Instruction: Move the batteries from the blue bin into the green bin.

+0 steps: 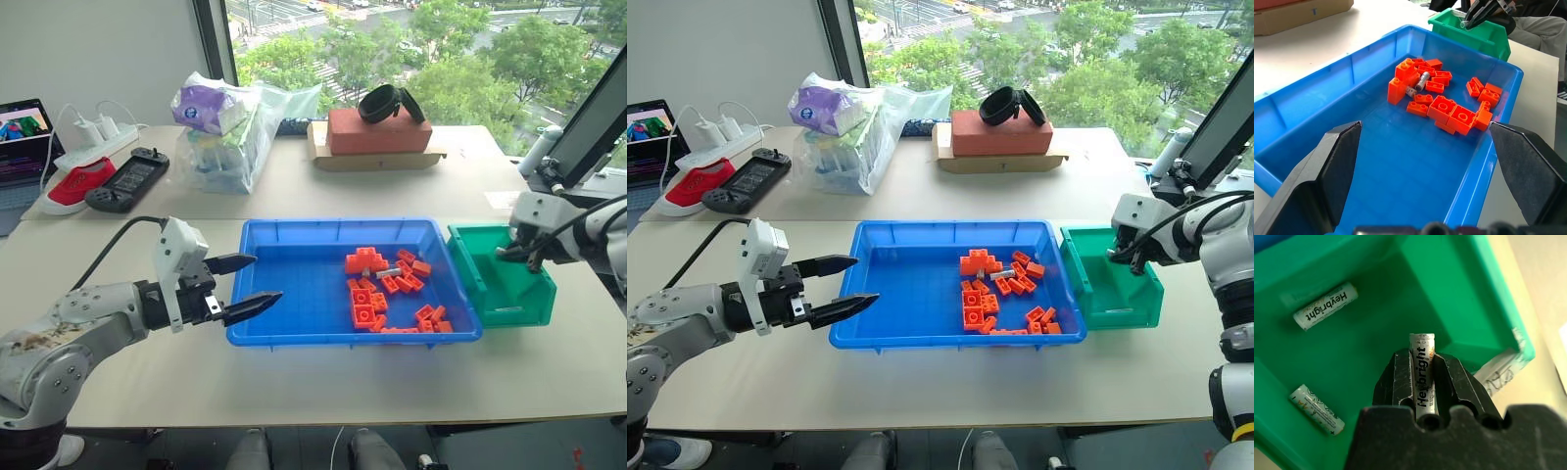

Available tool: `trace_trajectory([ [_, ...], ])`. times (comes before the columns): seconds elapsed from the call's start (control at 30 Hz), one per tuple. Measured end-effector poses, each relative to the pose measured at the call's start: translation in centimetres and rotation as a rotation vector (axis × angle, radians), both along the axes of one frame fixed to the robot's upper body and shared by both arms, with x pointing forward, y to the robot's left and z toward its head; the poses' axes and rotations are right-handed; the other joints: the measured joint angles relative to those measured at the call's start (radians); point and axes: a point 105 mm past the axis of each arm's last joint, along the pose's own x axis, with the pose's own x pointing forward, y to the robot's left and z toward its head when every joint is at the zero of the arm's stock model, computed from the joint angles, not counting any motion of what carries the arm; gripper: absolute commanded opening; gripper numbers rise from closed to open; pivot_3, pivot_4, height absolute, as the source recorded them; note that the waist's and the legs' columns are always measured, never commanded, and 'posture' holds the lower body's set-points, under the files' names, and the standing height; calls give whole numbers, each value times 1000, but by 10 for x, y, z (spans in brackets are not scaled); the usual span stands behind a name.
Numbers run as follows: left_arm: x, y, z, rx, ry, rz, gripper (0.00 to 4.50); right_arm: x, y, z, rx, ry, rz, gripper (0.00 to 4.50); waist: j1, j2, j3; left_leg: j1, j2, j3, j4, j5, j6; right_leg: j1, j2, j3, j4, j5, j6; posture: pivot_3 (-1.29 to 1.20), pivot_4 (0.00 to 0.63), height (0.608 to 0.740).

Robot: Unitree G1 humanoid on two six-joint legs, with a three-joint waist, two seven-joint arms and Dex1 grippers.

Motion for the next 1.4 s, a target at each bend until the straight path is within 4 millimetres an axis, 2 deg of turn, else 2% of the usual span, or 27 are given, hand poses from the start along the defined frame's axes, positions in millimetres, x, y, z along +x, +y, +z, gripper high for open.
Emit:
trace_trajectory([
  [0.03, 0, 0, 0, 1, 0, 0, 4500, 0, 3, -1, 5, 4, 4, 261, -1, 0, 0, 0, 0, 0, 0, 0, 0, 0, 0, 0, 0, 0, 0, 0, 150, 740],
  [0.1, 0, 0, 0, 3, 2, -2, 4500, -1, 9, -3, 10, 21, 23, 1264, 0, 0, 0, 0, 0, 0, 0, 0, 0, 0, 0, 0, 0, 0, 0, 0, 150, 740],
  [0.27, 0, -1, -1, 5, 4, -3, 4500, -6, 26, -1, 26, 53, 87, 2770, 2, 0, 0, 0, 0, 0, 0, 0, 0, 0, 0, 0, 0, 0, 0, 0, 150, 740],
  [0.3, 0, -1, -1, 5, 4, -2, 4500, -6, 27, 0, 25, 53, 88, 3270, 3, 0, 0, 0, 0, 0, 0, 0, 0, 0, 0, 0, 0, 0, 0, 0, 150, 740],
  [0.33, 0, -1, -1, 5, 4, -2, 4500, -6, 27, 1, 24, 53, 82, 3445, 3, 0, 0, 0, 0, 0, 0, 0, 0, 0, 0, 0, 0, 0, 0, 0, 150, 740],
  [0.43, -1, -3, -4, 10, 12, -12, 4500, 0, 18, 13, -22, 10, 37, 3445, 1, 0, 0, 0, 0, 0, 0, 0, 0, 0, 0, 0, 0, 0, 0, 0, 150, 740],
  [0.5, -2, -6, -7, 14, 24, -22, 4500, 6, 21, 35, -18, -51, 41, 3445, -2, 1, 0, 0, 0, 0, -1, 0, 0, -1, 0, 0, 0, 0, 0, 0, 150, 740],
  [0.57, -2, -7, -8, 16, 28, -25, 4500, 11, 42, 60, 46, -128, 117, 3445, -8, 1, 0, 1, 0, 0, -1, 0, 0, 0, 0, 0, 0, 0, 0, 0, 150, 740],
  [0.63, -1, -6, -8, 20, 25, -21, 4500, 9, 74, 71, 111, -155, 251, 3445, -8, 0, 0, 1, 0, -1, -1, 0, 0, 0, 1, -1, 0, 0, 0, 0, 150, 740],
  [0.73, 0, -5, -8, 28, 19, -11, 4500, 2, 124, 58, 189, -108, 453, 3445, -4, 0, 0, 0, 0, -1, 0, 0, 0, 1, 0, -1, 1, 0, 0, 0, 150, 740],
  [0.77, 0, -5, -9, 30, 20, -9, 4500, 2, 131, 51, 207, -87, 476, 3445, 0, 0, 0, 0, 0, -1, 0, 0, 0, 0, 0, -1, 1, 0, 0, 0, 150, 740],
  [0.9, -3, 0, -18, 59, 55, 5, 4500, 6, 132, 22, 199, -9, 469, 3445, 18, 0, 0, -1, 0, -1, 0, 0, 0, 0, 0, -1, -1, 0, 0, 0, 150, 740],
  [1.03, -5, -1, -18, 64, 53, -1, 4500, 5, 139, -4, 179, 69, 489, 3445, 18, 0, 0, -1, 0, -1, 0, 0, 0, 0, 0, -1, 0, 0, 0, 0, 150, 740],
  [1.3, -9, 1, -25, 89, 73, 0, 4500, 12, 140, -24, 136, 106, 482, 3445, 8, 0, 0, 0, 0, -1, -1, 0, 0, 0, 0, -1, 0, 0, 0, 0, 150, 740],
  [1.4, -11, 0, -27, 93, 78, -3, 4500, 18, 142, -28, 138, 96, 471, 2779, 5, 0, 0, 0, 0, -1, 0, 0, 0, 0, 0, -1, 1, 0, 0, 0, 150, 740],
])
